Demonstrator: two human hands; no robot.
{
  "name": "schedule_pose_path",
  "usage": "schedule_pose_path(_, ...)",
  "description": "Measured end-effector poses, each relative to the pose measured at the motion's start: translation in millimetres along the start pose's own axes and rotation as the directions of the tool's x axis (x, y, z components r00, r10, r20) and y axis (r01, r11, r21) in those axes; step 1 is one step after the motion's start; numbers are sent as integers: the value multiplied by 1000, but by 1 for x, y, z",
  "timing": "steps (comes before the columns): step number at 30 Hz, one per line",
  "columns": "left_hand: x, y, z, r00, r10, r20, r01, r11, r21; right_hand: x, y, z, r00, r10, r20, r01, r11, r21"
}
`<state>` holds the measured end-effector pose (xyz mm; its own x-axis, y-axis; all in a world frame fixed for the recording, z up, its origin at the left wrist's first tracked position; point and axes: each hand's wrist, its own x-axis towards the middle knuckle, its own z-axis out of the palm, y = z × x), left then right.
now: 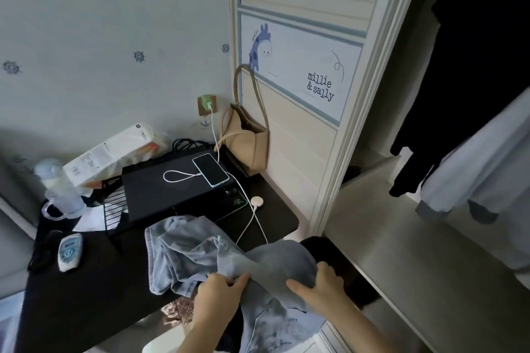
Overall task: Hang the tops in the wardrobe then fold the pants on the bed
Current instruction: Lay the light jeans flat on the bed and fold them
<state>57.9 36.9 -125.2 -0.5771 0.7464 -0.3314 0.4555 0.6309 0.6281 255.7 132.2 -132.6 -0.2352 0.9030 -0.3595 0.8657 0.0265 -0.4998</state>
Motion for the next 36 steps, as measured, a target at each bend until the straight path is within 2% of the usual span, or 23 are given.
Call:
schedule_pose_path(5, 8, 0, -3, 999, 27, 25, -27, 1000, -2, 1, 6, -14, 994, -98, 41, 91, 985, 147)
schedule_pose_path(8, 9, -10, -4, 998, 38, 50, -36, 998, -46, -3, 4, -17, 990, -126, -62, 136, 972, 189)
schedule_pose_path(10, 8, -16, -2, 999, 28, 43, -25, 997, -67, -10, -4, -23, 969, -182, -165, 208, 965, 157)
schedule_pose_path(12, 4, -18, -1, 999, 17, 52, -12, 996, -89, -21, -19, -37, 932, -261, -253, 299, 945, 129)
schedule_pose_path(15, -1, -9, -8, 989, 27, 147, -19, 998, -55, -37, -57, -66, 822, -412, -394, 500, 853, 151)
schedule_pose_path(16, -2, -3, -14, 986, 23, 163, -1, 991, -133, -43, -72, -75, 785, -450, -426, 556, 815, 163)
schedule_pose_path(18, -10, 9, -32, 977, 7, 214, 91, 891, -445, -54, -103, -91, 721, -502, -477, 643, 742, 191)
schedule_pose_path(21, -28, 19, -64, 952, 147, 269, 153, 534, -832, -70, -136, -107, 655, -539, -530, 725, 645, 240)
schedule_pose_path(23, -40, 16, -87, 971, 152, 183, 121, 343, -931, -80, -145, -112, 645, -553, -527, 744, 613, 268)
schedule_pose_path(25, -52, 12, -110, 994, 104, 36, 3, 295, -956, -88, -148, -112, 644, -562, -520, 753, 587, 298)
schedule_pose_path(30, -96, -4, -138, 964, -33, -265, -243, 305, -921, -113, -159, -102, 620, -601, -505, 783, 521, 340)
schedule_pose_path(32, -121, -12, -145, 919, -112, -378, -326, 321, -889, -124, -165, -100, 605, -639, -475, 796, 492, 352)
schedule_pose_path(36, -181, -39, -159, 776, -276, -567, -421, 444, -791, -155, -171, -87, 558, -748, -359, 808, 392, 439)
